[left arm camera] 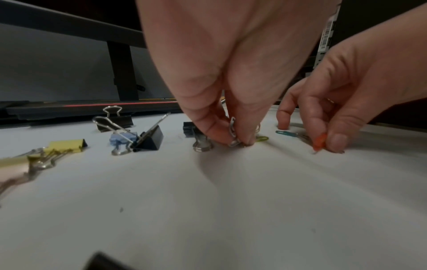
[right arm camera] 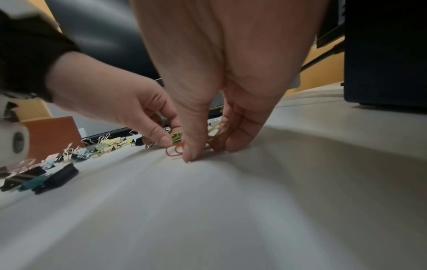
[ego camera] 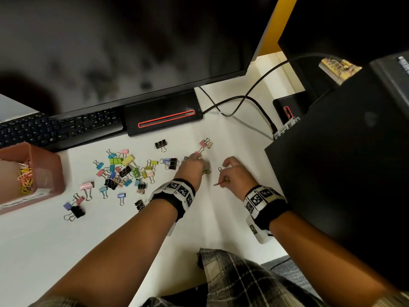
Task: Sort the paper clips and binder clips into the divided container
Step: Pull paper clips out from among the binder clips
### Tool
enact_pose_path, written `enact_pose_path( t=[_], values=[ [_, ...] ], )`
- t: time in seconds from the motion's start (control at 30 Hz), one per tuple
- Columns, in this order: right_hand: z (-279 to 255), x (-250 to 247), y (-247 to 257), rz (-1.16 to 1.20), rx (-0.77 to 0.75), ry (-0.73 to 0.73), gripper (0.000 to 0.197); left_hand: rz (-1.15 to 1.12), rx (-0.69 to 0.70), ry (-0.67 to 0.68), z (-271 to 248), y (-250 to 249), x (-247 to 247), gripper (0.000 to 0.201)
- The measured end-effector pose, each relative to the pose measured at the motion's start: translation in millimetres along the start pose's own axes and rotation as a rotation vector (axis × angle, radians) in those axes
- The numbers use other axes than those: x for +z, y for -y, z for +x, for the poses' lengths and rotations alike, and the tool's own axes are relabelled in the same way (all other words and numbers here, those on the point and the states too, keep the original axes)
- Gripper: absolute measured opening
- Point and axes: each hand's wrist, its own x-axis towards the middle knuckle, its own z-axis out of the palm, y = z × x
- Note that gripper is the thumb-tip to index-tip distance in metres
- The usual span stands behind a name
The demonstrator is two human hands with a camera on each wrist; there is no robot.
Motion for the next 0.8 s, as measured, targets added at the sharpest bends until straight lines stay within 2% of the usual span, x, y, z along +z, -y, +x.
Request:
enact_pose_path(
  t=[0.43, 0.6, 0.8],
  values=[
    [19.6, -9.3, 16.4, 0.046, 0.069, -0.033, 0.012, 0.095, -0.04, 0.023, -18.0, -0.1, -5.5, 0.027],
    [19.5, -13.2, 23.0, -0.114, 0.074, 0.034, 0.016, 0.109, -0.051, 0.017, -23.2, -0.3, -6.9, 0.03],
    [15.7, -6.5, 25.9, -0.158, 0.067, 0.042, 0.017, 0.167, -0.061, 0.05, -23.2, -2.9, -3.0, 0.036]
  ],
)
